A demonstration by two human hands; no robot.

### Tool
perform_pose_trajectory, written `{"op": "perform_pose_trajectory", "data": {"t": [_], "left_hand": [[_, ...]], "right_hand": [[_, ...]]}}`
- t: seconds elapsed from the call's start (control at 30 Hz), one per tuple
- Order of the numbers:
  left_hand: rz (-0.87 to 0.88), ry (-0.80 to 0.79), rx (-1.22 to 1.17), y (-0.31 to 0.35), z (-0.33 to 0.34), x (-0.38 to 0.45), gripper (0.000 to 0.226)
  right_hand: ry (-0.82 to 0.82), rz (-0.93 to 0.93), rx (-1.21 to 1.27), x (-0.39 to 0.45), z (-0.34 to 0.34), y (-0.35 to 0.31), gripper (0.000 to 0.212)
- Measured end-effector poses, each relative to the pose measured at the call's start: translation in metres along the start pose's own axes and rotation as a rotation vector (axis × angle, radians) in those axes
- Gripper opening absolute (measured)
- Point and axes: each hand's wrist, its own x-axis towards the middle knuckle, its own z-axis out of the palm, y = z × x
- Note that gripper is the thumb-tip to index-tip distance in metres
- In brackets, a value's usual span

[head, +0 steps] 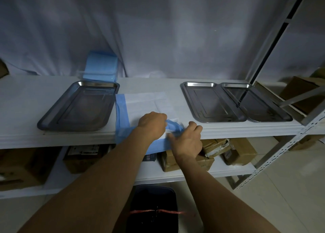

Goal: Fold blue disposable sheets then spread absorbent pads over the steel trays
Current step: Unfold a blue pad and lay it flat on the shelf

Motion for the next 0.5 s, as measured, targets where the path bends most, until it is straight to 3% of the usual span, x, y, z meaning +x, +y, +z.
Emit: {"op": "perform_pose_trajectory", "data": {"t": [0.1, 0.23, 0.3, 0.4, 0.5], "left_hand": [[-0.004, -0.009, -0.008, -0.001, 0.002, -0.003, 0.021], [-0.027, -0.037, -0.052, -0.002, 0.006, -0.011, 0.021], [-0.022, -0.055, -0.074, -0.002, 0.011, -0.018, 0.024], [-0.017, -0.016, -0.168, -0.001, 0.016, -0.032, 0.048], [-0.178, 0.121, -0.351, -0.009, 0.017, -0.042, 0.047]], "right_hand": [[0.025, -0.041, 0.052, 0.002, -0.005, 0.003, 0.033], [-0.028, -0.244, 0.141, -0.008, -0.011, 0.022, 0.021], [-0.078, -0.248, 0.242, -0.012, -0.009, 0.031, 0.02], [-0.051, -0.05, 0.499, -0.013, -0.011, 0.033, 0.017], [-0.167, 0.321, 0.713, -0.005, -0.019, 0.021, 0.035]]}}
